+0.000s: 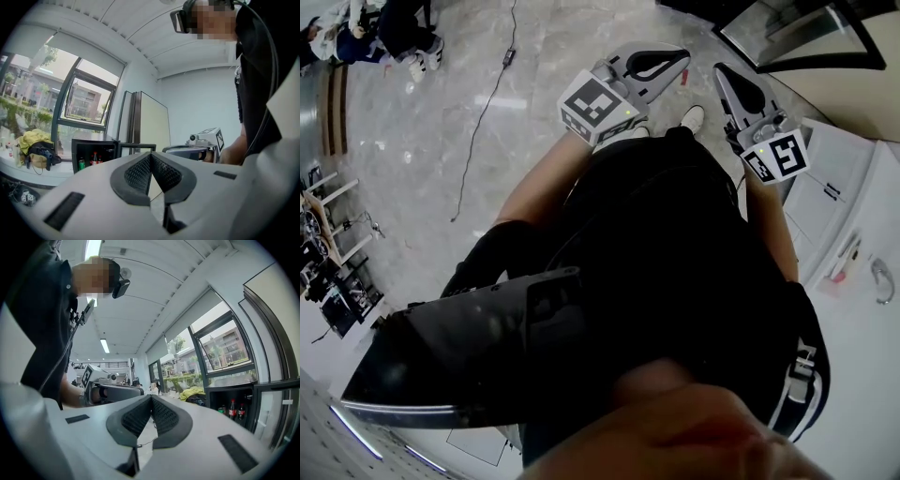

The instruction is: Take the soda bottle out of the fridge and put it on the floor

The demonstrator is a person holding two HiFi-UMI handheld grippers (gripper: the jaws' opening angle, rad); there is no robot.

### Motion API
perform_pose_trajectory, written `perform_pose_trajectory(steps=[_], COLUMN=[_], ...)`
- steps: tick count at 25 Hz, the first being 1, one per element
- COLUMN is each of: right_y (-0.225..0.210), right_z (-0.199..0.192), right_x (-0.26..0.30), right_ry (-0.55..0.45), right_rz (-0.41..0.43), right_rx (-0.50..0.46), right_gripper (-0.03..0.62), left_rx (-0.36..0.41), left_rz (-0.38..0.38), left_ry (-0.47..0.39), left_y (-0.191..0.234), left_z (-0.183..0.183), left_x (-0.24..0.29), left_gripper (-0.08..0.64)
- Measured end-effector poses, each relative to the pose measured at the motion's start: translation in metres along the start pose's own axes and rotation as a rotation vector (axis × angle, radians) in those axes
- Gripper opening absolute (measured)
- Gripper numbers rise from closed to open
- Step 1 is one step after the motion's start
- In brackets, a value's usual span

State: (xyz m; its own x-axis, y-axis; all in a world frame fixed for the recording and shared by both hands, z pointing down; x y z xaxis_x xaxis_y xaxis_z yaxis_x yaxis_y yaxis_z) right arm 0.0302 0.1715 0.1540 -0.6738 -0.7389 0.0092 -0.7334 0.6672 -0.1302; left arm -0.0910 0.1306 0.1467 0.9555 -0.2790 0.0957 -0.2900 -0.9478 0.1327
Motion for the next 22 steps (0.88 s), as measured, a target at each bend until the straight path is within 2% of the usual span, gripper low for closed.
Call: perform_pose_trajectory(steps=[14,22], right_y=[-0.114,-0.156], right_z=[0.016,0.021], right_x=[-0.015,-0.018], right_ry=[-0.01,-0.017], right_rz=[0.114,0.141], right_rx=[0.009,0.037], right_gripper=[0.014,0.014], left_rx=[0.022,0.004], left_rz=[0.093,0.138], left_ry=[0.052,0.071], left_y=[0.024,0.031], left_z=[0.027,0.033], left_x=[0.116,0.154], left_gripper=[0.001,0.001])
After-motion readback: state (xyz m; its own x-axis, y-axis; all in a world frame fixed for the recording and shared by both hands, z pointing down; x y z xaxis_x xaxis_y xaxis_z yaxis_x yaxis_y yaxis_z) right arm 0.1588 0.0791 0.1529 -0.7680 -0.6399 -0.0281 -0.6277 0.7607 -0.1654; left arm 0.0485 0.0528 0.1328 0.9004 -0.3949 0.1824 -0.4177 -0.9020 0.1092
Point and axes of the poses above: the fingertips, and each gripper's own axes: x forward along the fingers, y to its left, z out of its top, the point moved 5 cm from there along -x, backward along the fingers
